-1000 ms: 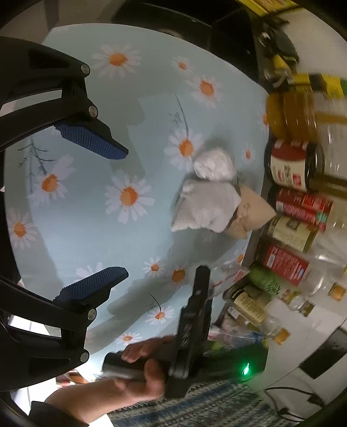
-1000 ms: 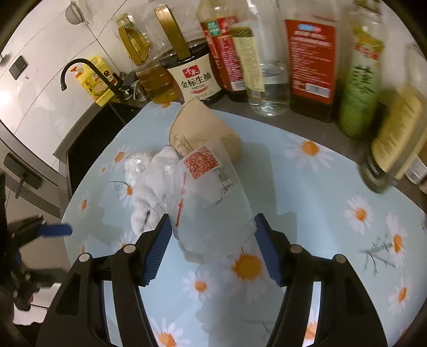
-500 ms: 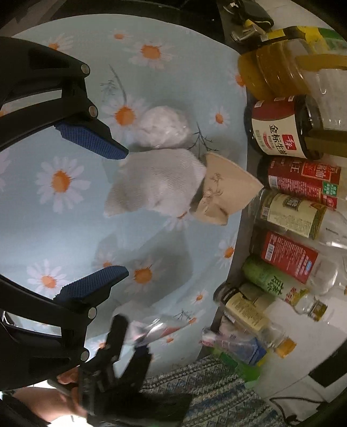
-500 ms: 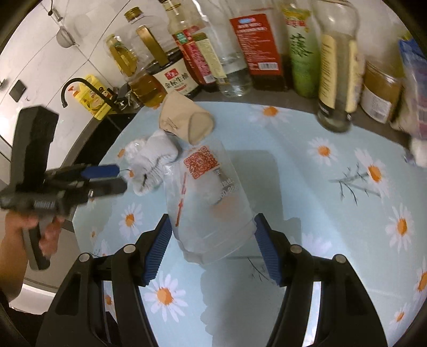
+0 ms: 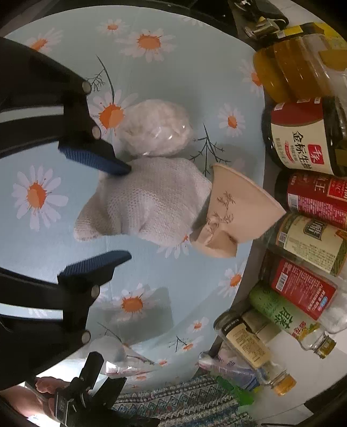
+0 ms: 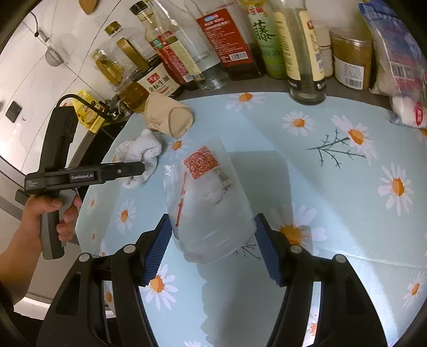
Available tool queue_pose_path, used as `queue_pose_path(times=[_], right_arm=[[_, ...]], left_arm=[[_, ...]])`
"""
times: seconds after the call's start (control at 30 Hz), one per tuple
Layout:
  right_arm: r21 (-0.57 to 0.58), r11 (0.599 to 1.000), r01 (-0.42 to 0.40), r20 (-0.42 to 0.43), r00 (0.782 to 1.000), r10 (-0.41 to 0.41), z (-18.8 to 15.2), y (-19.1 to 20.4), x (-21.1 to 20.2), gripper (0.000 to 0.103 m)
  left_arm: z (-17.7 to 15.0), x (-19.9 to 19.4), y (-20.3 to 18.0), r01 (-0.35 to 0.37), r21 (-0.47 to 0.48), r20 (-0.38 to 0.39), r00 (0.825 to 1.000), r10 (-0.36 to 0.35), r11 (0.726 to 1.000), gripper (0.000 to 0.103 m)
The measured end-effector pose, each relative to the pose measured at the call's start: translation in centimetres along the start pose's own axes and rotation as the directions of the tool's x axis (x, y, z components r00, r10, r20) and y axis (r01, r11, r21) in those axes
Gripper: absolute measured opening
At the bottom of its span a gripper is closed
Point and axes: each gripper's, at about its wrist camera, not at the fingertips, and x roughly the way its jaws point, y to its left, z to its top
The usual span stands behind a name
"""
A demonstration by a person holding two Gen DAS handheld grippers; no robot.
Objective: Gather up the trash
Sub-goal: 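Grasp the white mesh cloth with the left gripper while the right gripper holds the cup, then carry the cloth in the left gripper and cup in the right gripper down toward the bin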
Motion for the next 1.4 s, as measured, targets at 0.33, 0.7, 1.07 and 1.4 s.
queue_pose_path(times=[0.33,0.7,1.07,1.4], right_arm=[[0.008,1.0,-0.002,-0.014,1.0,0.002,-0.3,-0.2,0.1,0.063],[0.012,1.0,0.018,-0.002,1.0,-0.018,-0.9,1.0,-0.2,0.063],[0.015,0.998,0.06,0.005,0.998,-0.06,-2.8,5.3,-0.4,0.063],[0.01,0.997,0.078,-0.006,0.997,-0.078,-6.2,10.6,0.7,0.063]], left_arm=[[-0.1,-0.2,0.4,-0.01,0.009,0.022,1.0,0.01,1.0,0.02],[-1.3,-2.2,-0.2,0.046,0.03,0.047,0.998,-0.048,0.998,0.019],[-5.3,-5.9,-0.3,0.136,0.099,0.057,0.988,-0.142,0.986,0.019],[-9.9,-9.0,2.4,0.181,0.114,0.065,0.98,-0.189,0.977,0.019]])
